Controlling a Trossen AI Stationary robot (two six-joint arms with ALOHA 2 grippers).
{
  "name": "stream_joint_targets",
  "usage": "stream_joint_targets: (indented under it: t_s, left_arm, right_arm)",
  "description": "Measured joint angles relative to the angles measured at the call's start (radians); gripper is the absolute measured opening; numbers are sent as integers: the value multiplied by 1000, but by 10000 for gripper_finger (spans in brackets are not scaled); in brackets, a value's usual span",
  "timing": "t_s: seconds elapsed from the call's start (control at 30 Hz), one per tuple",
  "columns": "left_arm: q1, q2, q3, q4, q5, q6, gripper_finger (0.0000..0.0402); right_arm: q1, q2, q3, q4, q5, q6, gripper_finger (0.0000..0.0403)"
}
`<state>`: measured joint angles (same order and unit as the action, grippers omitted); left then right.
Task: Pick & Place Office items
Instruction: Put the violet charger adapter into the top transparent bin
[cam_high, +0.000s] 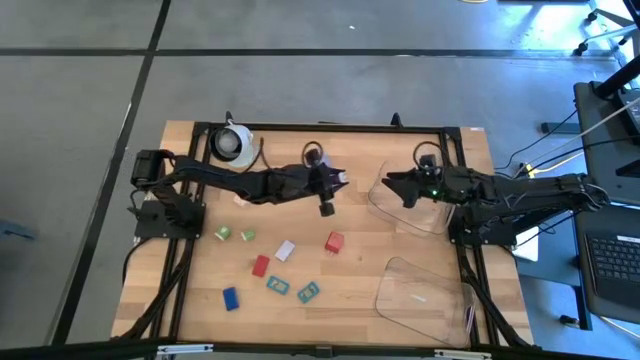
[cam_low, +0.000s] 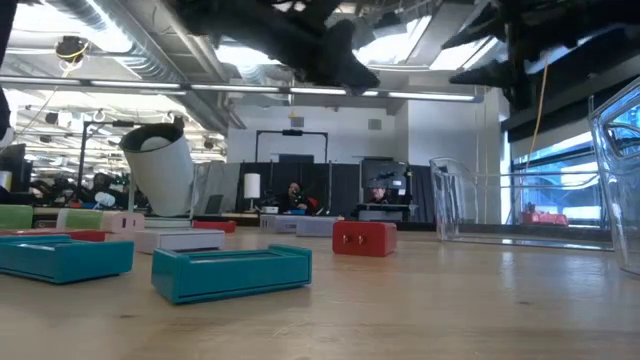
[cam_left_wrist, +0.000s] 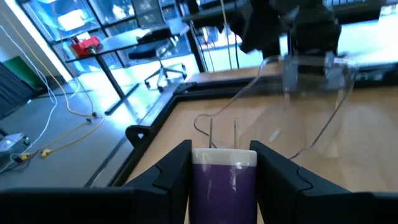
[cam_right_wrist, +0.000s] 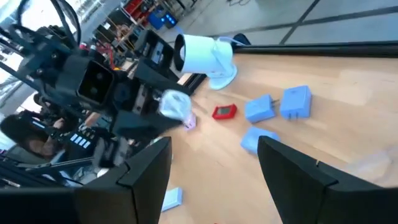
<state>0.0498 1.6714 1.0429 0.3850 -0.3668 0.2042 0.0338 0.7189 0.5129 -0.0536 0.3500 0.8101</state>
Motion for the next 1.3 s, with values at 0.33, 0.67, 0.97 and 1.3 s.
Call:
stream_joint_targets:
  t_s: [0.33,0.67,0.97,1.3]
  left_arm:
    - [0,95,129,-38,-28,36,136]
    - [0,123,142,-48,-35,18,137]
    - [3,123,142,-57,-30,55,137]
    - [2,123,143,-36,45,84,137]
  right_arm:
    - [-52,218,199,-172,-81,-6,262]
    - [-92,377,311,-172,-132,24,325]
    - [-132,498,345,-155,-242,43,327]
    - [-160,513,346,-103,-258,18,320]
